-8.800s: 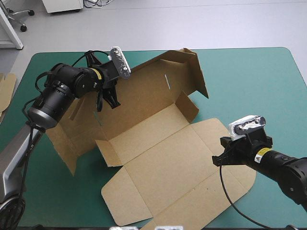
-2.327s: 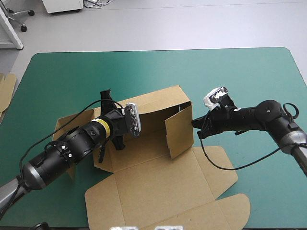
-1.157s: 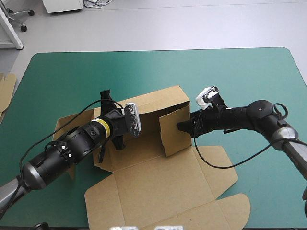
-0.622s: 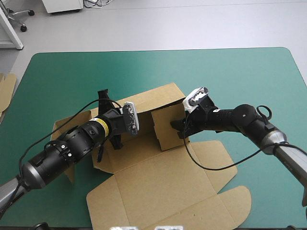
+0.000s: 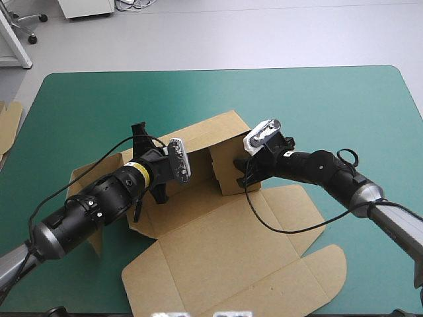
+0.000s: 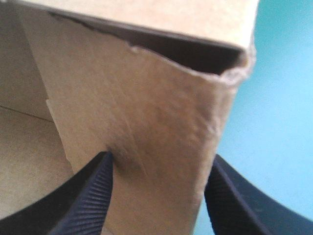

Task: Fold the box

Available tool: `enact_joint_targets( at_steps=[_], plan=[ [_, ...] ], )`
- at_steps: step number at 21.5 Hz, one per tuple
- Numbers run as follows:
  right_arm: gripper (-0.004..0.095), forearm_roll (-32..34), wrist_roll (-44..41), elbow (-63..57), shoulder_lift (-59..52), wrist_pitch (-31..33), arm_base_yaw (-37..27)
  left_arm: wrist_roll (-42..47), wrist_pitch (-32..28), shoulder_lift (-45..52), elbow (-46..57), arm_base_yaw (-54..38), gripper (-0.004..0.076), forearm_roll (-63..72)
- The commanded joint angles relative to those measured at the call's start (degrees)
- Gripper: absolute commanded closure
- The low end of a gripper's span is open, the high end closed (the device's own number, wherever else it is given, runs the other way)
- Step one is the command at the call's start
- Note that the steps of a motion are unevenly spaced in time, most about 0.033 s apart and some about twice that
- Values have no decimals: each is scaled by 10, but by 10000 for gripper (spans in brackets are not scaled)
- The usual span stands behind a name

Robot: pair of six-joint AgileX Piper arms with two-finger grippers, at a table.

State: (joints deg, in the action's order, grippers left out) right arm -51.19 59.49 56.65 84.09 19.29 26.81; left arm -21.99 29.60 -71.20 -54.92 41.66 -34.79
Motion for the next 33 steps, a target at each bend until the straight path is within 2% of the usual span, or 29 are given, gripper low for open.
enact_joint_targets(
  at_steps=[1, 12, 19, 24, 25, 29, 32, 33],
  plan=[
    [410, -4, 3, 15, -13, -41, 4, 23, 13, 2, 0, 10, 738, 39],
    [410, -14, 6, 15, -12, -123, 5, 36, 1, 2, 0, 10, 738, 39],
    [411, -45, 14, 15, -12, -125, 6, 41, 1, -16, 0, 10, 738, 38],
    [420, -39, 52, 15, 19, -218, 68, 49, -3, -16, 0, 10, 738, 22],
    [461, -42, 51, 15, 28, -236, 72, 49, -2, -16, 0, 10, 738, 22],
    [694, -43, 48, 15, 29, -241, 73, 50, -3, -16, 0, 10, 738, 21],
    [940, -43, 46, 15, 29, -232, 73, 50, -3, -16, 0, 10, 738, 19],
    [938, -43, 44, 15, 29, -228, 73, 50, -3, -16, 0, 10, 738, 19]
  ],
)
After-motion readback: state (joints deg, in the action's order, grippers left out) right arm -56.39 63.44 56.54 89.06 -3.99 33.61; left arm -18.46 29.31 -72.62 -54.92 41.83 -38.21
